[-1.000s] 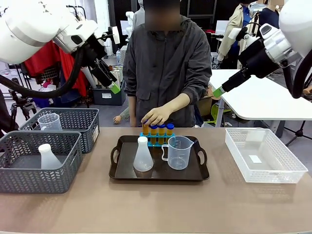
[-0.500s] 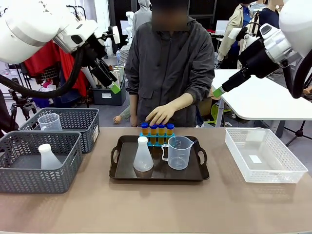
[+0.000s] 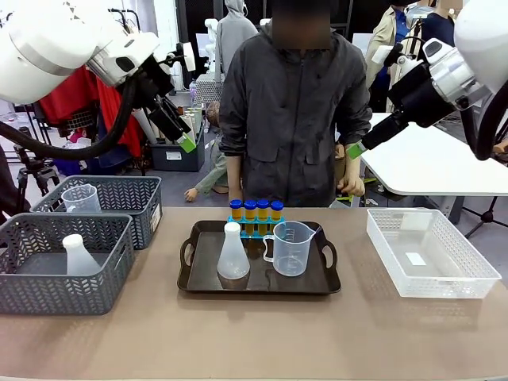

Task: Prepare the laboratory tools.
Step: Pick up one Small flask and place it on the Handle tray.

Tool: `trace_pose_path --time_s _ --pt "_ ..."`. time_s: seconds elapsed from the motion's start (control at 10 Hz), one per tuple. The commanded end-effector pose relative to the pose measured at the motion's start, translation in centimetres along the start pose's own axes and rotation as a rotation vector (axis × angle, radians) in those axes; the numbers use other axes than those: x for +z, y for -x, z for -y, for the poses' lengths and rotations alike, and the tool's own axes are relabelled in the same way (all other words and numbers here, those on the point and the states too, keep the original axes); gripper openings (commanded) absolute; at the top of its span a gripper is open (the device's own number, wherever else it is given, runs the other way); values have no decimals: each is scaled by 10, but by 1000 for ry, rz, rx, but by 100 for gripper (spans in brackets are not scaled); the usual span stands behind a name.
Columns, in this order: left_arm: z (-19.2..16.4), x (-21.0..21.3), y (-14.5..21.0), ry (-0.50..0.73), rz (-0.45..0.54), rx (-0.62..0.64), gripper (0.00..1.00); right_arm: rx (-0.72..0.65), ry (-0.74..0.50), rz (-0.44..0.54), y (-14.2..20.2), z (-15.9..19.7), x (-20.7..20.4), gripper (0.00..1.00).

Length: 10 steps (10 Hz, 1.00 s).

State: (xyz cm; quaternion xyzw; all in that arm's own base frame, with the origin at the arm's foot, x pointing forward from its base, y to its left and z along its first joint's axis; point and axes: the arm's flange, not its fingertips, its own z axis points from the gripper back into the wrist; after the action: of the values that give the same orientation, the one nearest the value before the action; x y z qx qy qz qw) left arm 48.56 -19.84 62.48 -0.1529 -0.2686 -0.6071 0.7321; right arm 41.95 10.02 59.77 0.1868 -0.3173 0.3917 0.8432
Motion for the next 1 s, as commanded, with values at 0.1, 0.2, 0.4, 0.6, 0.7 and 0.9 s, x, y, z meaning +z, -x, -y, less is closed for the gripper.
trace_pose_path --time_s 0.1,0.2,0.4,0.6,0.7,0.9 --pt "-1 2 2 -1 8 1 100 8 -2 6 0 1 0 100" --pt "-1 2 2 -1 8 1 100 8 -2 6 0 1 0 100" --pt "-1 2 2 -1 8 1 100 8 -2 6 0 1 0 100" --pt "-1 2 2 -1 8 1 100 8 -2 6 0 1 0 100" --pt "-1 2 2 -1 8 1 100 8 -2 6 0 1 0 100" --pt "-1 2 2 -1 8 1 100 8 -2 6 0 1 0 100"
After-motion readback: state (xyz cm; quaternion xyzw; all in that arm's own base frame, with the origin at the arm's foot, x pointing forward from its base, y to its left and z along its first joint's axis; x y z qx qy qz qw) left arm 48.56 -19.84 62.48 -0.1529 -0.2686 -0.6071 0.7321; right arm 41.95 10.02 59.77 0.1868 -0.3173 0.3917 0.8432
